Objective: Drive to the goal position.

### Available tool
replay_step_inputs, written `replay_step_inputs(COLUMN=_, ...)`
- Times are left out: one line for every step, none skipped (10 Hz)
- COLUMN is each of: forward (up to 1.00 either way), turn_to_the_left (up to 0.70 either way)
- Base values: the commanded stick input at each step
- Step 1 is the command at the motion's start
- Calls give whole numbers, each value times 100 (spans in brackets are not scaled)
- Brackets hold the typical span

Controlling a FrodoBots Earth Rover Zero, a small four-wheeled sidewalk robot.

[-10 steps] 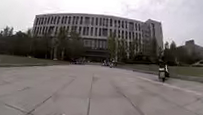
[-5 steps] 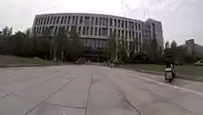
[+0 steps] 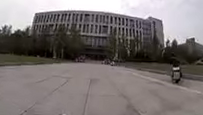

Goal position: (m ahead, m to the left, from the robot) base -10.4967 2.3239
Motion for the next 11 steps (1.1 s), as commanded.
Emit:
replay_step_inputs(forward=0, turn_to_the_left=0)
replay_step_inputs(forward=0, turn_to_the_left=0)
replay_step_inputs(forward=0, turn_to_the_left=0)
replay_step_inputs(forward=0, turn_to_the_left=0)
replay_step_inputs(forward=0, turn_to_the_left=0)
replay_step_inputs(forward=0, turn_to_the_left=0)
replay_step_inputs(forward=0, turn_to_the_left=0)
replay_step_inputs(forward=0, turn_to_the_left=0)
replay_step_inputs(forward=2, turn_to_the_left=0)
replay_step_inputs(forward=9, turn_to_the_left=0)
replay_step_inputs(forward=14, turn_to_the_left=0)
